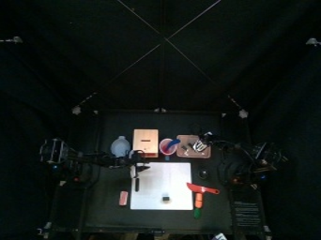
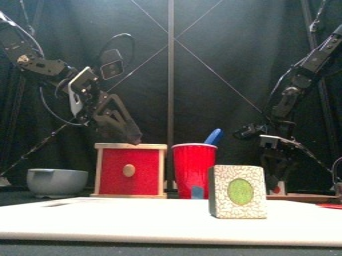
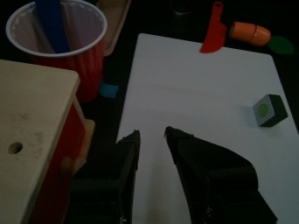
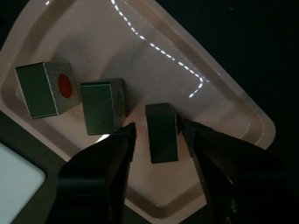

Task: Place sushi on board then cut the sushi with the knife then place the pieces on the plate
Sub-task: Place the 4 sushi pieces on the plate

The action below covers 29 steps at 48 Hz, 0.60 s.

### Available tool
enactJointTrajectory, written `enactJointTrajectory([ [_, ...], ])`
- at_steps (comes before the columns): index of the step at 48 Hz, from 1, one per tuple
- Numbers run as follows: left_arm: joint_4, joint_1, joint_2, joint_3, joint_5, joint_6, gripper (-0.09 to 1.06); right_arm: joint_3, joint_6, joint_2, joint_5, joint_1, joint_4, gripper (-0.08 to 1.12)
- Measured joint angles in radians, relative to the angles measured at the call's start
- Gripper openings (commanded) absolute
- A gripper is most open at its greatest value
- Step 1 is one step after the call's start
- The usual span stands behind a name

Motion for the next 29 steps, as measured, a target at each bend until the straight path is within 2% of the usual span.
enactJointTrajectory([
  [14,0.002,-0.002,-0.002,0.000,-0.002,0.000,0.72,-0.064,-0.005,-0.153,0.127,0.044,-0.021,0.85],
  [21,0.002,-0.003,0.000,-0.003,-0.002,0.000,0.72,-0.080,-0.008,-0.253,0.150,0.196,-0.038,0.85],
  [29,0.002,-0.002,0.000,-0.006,0.000,0.000,0.72,-0.086,-0.005,-0.296,0.127,0.454,-0.052,0.85],
])
